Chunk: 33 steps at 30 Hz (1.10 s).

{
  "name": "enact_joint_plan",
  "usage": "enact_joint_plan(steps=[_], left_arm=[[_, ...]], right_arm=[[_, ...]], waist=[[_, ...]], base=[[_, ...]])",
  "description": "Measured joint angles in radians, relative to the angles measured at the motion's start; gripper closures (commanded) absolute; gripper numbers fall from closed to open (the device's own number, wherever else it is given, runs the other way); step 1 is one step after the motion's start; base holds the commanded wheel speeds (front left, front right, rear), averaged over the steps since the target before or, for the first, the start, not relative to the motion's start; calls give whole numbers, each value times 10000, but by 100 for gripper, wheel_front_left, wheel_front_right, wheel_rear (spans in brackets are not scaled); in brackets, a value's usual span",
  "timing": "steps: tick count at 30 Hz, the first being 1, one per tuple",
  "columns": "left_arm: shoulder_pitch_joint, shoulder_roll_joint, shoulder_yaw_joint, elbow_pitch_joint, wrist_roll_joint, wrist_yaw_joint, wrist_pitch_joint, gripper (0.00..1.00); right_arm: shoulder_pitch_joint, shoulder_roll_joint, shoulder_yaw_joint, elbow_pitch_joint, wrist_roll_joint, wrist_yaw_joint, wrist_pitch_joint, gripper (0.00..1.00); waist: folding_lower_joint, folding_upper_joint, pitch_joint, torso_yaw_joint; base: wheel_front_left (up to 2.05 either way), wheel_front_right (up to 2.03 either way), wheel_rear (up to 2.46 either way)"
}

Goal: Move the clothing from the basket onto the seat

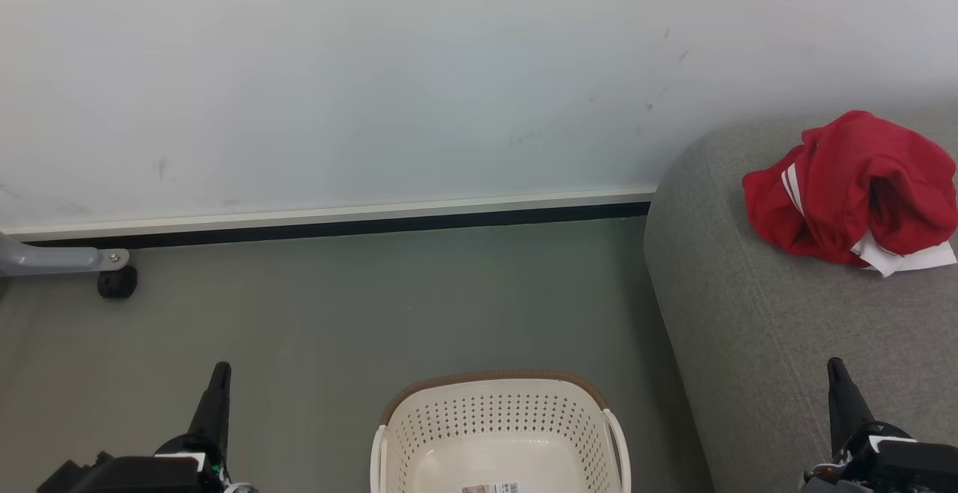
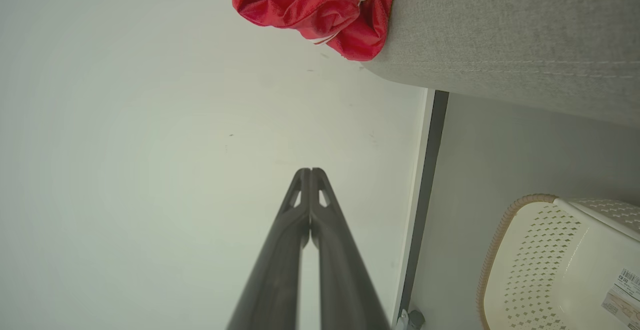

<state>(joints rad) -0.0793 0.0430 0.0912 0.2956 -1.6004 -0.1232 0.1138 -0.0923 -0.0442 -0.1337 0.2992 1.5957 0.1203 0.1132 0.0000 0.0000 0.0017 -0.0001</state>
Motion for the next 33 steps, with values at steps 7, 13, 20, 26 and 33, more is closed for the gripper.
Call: enact_joint_plan(steps=[7,13,20,26,33], left_arm=[[0,0,-2,0,0,-2,-2,100],[0,0,-2,0,0,-2,-2,100],[0,0,-2,0,0,0,-2,100],[0,0,-2,0,0,-2,-2,100],[0,0,-2,2,0,-2,-2,100]], right_arm=[[0,2,0,0,0,0,0,100],[0,2,0,0,2,0,0,100],[0,2,0,-2,2,0,0,100],[0,2,0,-2,2,0,0,100],[0,2,0,-4,2,0,0,100]], waist=[[0,0,0,0],[0,0,0,0],[0,0,0,0],[0,0,0,0],[0,0,0,0]], base=[[0,0,0],[0,0,0],[0,0,0],[0,0,0],[0,0,0]])
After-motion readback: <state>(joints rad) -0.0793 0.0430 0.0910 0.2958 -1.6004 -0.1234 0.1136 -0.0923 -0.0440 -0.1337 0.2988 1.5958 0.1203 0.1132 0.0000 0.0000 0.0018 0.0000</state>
